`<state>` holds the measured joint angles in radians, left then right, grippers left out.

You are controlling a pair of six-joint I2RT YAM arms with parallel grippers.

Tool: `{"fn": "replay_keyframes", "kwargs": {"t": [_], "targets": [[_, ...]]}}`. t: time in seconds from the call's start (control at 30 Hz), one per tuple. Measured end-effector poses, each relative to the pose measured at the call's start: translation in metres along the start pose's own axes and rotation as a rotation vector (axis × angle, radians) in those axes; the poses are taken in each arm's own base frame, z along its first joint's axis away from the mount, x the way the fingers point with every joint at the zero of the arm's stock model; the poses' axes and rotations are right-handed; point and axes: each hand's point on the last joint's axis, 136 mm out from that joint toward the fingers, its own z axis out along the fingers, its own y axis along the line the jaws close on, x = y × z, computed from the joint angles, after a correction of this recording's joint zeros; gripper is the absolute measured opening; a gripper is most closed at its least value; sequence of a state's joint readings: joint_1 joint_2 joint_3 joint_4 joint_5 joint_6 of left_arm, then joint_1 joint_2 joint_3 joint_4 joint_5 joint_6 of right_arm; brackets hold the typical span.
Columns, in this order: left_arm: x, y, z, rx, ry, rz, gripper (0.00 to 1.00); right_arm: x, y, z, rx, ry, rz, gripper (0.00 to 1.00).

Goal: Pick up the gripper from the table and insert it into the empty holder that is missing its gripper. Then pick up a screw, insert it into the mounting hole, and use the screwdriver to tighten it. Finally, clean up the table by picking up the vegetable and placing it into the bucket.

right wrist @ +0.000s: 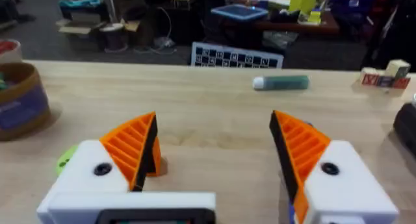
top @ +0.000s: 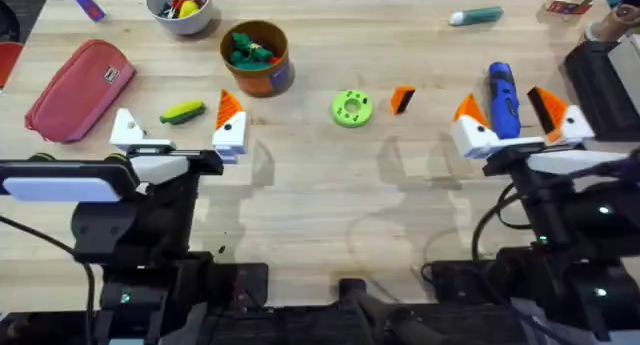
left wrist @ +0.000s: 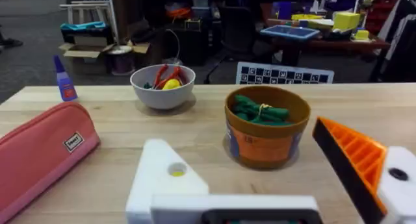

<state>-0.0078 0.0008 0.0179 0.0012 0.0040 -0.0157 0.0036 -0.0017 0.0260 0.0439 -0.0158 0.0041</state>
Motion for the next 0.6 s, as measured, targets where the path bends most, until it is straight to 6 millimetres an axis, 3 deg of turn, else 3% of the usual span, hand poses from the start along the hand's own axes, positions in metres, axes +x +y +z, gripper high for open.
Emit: {"fn": "replay_keyframes", "kwargs": {"t": [0.1, 0.27, 0.33, 0.6], "targets": [[-0.014, 0.001, -0.004, -0.007, 0.008, 0.000, 0.985, -0.024, 0.000, -0.004, -0.001, -0.040, -0.002, 0.993], [-0.071, 0.006, -0.015, -0.043, -0.003, 0.000, 0.985, -0.086, 0.001, -0.015, -0.001, -0.109, -0.005, 0.993], [-0.083, 0.007, -0.017, -0.052, 0.054, 0.001, 0.986, -0.099, 0.001, -0.014, -0.001, -0.072, -0.003, 0.993], [-0.074, 0.008, 0.001, -0.060, 0.465, 0.011, 0.985, -0.092, 0.001, 0.012, -0.002, 0.345, 0.021, 0.994]]}}
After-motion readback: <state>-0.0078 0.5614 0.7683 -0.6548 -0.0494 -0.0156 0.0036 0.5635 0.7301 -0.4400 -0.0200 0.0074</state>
